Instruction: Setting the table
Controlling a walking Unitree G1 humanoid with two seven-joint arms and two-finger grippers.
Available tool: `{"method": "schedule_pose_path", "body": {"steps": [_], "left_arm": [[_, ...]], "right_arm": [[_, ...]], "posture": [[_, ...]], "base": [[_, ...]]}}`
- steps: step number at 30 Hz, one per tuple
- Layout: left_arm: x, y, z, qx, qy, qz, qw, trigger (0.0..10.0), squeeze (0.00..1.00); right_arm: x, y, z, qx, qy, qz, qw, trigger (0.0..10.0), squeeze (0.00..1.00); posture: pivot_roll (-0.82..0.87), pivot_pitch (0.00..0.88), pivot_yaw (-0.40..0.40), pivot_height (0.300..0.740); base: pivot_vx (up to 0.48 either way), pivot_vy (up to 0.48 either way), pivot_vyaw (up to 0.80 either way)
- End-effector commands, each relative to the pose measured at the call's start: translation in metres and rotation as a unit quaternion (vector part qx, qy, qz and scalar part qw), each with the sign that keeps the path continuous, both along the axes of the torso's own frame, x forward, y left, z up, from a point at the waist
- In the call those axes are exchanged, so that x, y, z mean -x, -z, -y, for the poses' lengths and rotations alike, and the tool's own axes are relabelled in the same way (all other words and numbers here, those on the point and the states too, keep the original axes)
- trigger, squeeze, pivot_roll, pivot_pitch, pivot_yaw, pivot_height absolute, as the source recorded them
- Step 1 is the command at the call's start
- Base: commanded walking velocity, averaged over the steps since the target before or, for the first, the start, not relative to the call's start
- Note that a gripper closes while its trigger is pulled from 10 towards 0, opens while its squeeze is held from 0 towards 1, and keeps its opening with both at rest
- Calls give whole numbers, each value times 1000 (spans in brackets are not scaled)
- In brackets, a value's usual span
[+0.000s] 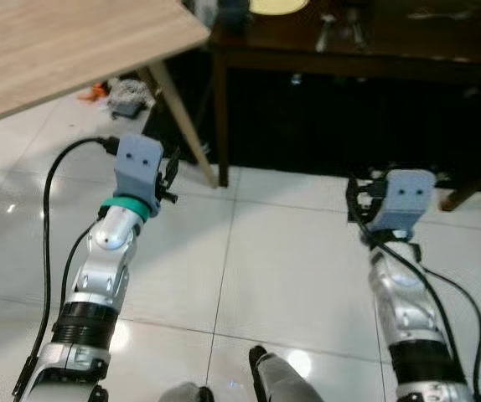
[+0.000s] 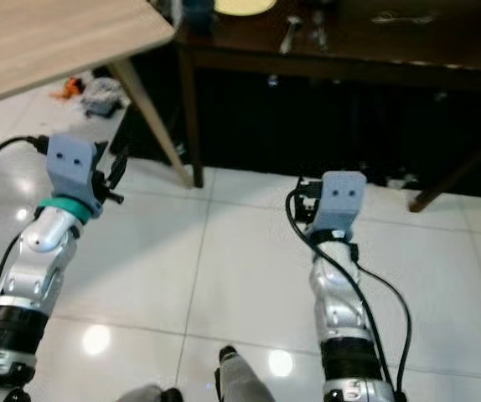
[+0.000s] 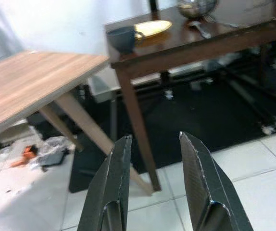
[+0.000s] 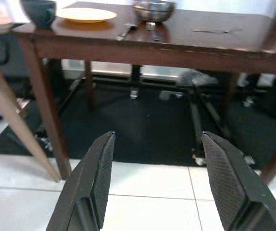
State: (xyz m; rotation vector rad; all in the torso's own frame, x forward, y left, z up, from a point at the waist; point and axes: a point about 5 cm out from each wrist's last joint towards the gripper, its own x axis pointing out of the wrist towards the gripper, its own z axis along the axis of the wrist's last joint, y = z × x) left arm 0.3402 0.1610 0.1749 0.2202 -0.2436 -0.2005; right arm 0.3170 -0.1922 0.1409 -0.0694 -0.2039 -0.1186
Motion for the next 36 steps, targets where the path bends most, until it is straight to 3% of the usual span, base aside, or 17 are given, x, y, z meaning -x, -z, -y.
{"method": "schedule_pose_path", "body": {"steps": [1,17,29,34,36], "left_arm": [[2,6,-2,2,-2,-12,1000,10000,0],[0,-1,1,5,2,-1,1000,10000,0],[-2,-9,3,1,-2,23,1000,10000,0],[-4,-11,2,0,-17,34,999,10000,0],[-4,-11,2,0,-17,34,999,10000,0]], "right_arm": [[3,9,-1,-7,0,-15,1000,10000,0],[1,-9,4,-2,10,18,1000,10000,0],[-2,-36,6,-38,18,67,997,10000,0],[-5,-56,-11,23,-14,104,994,10000,0],[-5,-56,-11,23,-14,104,994,10000,0]], "posture": [[-46,124,116,740],[-49,125,115,740],[-53,117,116,740],[-56,112,110,740],[-56,112,110,740]], "base": [[0,0,-800],[0,0,-800],[0,0,-800],[468,0,0],[480,0,0]]}}
